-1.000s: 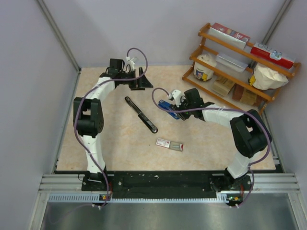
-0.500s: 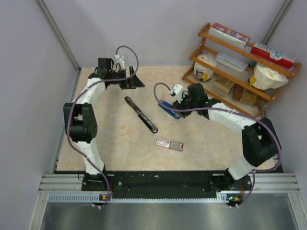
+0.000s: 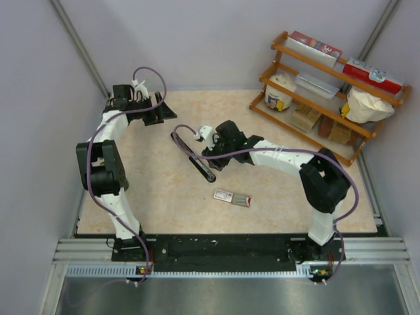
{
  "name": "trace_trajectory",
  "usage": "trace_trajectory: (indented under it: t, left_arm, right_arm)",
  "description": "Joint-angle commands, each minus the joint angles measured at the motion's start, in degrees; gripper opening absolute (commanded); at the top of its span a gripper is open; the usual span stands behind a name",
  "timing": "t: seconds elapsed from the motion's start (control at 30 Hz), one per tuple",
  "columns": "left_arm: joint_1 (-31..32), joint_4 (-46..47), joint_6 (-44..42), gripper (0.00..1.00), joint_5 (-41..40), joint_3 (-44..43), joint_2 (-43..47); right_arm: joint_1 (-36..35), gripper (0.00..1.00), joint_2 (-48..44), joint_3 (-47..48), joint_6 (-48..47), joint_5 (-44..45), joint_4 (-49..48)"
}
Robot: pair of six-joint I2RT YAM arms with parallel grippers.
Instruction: Load the staples into the stapler
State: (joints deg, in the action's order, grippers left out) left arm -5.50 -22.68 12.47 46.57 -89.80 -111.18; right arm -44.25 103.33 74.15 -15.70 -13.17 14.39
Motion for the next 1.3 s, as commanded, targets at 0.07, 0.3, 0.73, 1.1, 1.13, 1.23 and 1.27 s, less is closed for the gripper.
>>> trace_trajectory:
  t: [0.07, 0.3, 0.73, 1.1, 1.13, 1.23, 1.27]
  left_arm:
    - [0.3, 3.8, -0.7, 0.99, -2.5, -0.4, -1.7]
    - [-0.6, 4.8, 0.4, 0.99, -2.4, -0.5, -3.3]
    - [-0.8, 6.3, 0.4, 0.99, -2.8, 1.1, -4.0]
    - [-0.8, 6.7, 0.3, 0.99, -3.4, 0.4, -6.0]
    - [-0.8, 6.7, 0.2, 0.99, -3.6, 0.2, -6.2]
    - [-0.8, 6.5, 0.5, 0.99, -3.8, -0.2, -6.9]
    - [-0.8, 6.4, 0.7, 0.99, -3.8, -0.4, -7.3]
  right_arm:
    - [-3.4, 0.48, 4.1, 5.0, 3.4, 2.4, 4.0]
    - [-5.0, 0.48, 4.7, 4.4, 3.4, 4.8, 4.9]
    - [-7.5, 0.50, 8.0, 7.1, 2.3, 8.9, 5.9]
    - [-8.1, 0.46, 10.1, 8.5, 1.5, 11.1, 7.1]
    - [-8.0, 0.44, 10.2, 8.6, 1.2, 11.1, 7.4]
    - [-8.1, 0.39, 10.5, 8.8, 0.6, 11.3, 8.1]
    - [-8.0, 0.36, 10.8, 8.8, 0.4, 11.5, 8.3]
